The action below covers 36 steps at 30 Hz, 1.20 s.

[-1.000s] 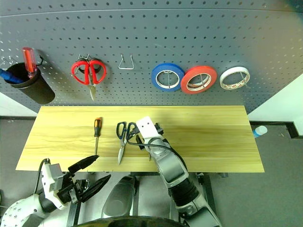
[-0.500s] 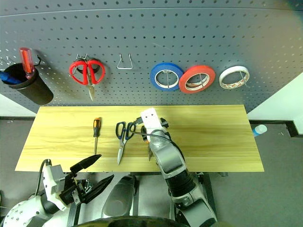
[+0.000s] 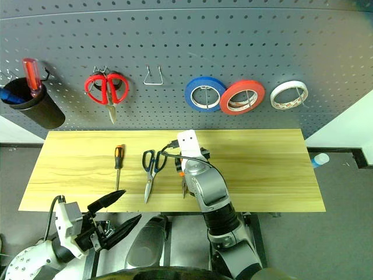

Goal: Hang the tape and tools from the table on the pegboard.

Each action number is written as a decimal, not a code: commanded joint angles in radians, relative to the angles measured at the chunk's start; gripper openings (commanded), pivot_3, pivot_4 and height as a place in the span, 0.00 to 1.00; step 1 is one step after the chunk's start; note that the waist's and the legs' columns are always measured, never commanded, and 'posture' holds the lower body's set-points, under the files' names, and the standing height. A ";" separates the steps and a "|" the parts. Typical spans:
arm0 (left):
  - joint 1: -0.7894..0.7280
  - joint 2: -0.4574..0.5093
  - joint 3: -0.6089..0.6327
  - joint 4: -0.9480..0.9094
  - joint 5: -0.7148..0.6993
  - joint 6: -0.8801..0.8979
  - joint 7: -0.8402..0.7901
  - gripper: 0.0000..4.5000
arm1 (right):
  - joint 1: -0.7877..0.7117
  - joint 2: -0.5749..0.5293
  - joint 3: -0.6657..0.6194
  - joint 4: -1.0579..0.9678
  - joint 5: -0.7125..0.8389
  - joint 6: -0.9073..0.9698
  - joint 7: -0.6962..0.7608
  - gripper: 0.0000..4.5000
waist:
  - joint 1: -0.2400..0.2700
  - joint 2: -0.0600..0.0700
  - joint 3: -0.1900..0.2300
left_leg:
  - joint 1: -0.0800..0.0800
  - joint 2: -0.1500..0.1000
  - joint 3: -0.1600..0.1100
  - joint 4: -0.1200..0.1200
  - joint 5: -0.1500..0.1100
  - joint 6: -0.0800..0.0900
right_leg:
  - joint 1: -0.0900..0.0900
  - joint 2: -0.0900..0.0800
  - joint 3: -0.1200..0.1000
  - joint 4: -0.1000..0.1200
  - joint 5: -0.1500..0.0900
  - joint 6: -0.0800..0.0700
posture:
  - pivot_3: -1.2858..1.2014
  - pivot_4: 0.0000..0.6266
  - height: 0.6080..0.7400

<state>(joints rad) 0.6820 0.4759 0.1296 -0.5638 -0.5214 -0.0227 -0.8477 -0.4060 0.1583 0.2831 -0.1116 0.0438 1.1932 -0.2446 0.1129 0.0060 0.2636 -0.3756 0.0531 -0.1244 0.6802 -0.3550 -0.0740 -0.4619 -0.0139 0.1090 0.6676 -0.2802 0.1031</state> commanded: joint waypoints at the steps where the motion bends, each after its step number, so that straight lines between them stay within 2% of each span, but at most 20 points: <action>1: 0.012 0.008 -0.009 -0.038 0.002 0.007 0.004 1.00 | 0.078 0.193 0.019 0.003 0.039 0.003 -0.010 0.98 | 0.000 0.000 0.000 | 0.000 0.000 0.000 0.000 0.000 0.000 | 0.000 0.000 0.000 0.000 0.000 0.000 | 0.67 0.44 0.55; 22: 0.026 0.008 -0.019 -0.098 0.011 0.057 0.038 1.00 | 0.025 0.192 0.024 0.126 0.110 -0.058 -0.081 0.98 | -0.001 0.001 0.018 | 0.000 0.000 0.000 0.000 0.000 0.000 | 0.000 0.000 0.000 0.000 0.000 0.000 | 0.67 0.47 0.55; 36: 0.100 0.018 -0.004 -0.158 -0.001 0.057 0.054 1.00 | 0.039 0.190 0.021 0.137 0.131 -0.057 -0.111 0.98 | -0.002 0.003 0.032 | -0.004 0.000 0.000 0.000 0.000 0.000 | -0.004 0.000 0.000 0.001 0.000 0.000 | 0.68 0.52 0.55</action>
<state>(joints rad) 0.7582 0.4902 0.1123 -0.6855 -0.5117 0.0404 -0.7948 -0.4094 0.1591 0.2842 0.0274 0.1637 1.1458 -0.3500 0.1106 0.0094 0.2951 -0.3806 0.0531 -0.1244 0.6804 -0.3553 -0.0736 -0.4668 -0.0139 0.1091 0.6682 -0.2802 0.1033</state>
